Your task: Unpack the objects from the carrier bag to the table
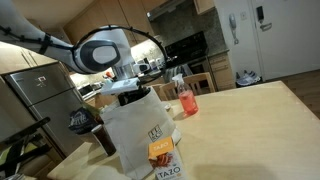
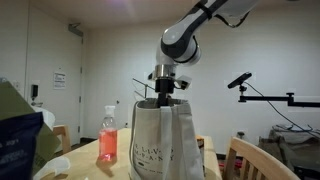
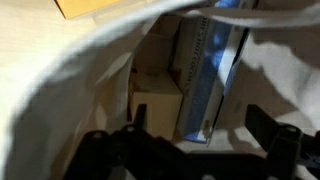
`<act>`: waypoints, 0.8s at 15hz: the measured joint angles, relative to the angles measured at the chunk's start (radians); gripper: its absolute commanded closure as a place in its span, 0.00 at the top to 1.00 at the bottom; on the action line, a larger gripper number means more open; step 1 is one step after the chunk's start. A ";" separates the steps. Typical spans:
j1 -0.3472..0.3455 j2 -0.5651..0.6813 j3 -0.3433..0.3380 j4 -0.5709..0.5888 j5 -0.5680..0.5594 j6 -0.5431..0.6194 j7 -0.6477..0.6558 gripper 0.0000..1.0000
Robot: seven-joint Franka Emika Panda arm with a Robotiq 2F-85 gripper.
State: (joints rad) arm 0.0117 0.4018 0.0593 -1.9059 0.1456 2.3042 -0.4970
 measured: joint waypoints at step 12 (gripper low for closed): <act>-0.002 0.011 0.015 0.027 -0.028 -0.001 0.002 1.00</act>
State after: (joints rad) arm 0.0094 0.4126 0.0745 -1.8789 0.1174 2.3033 -0.4952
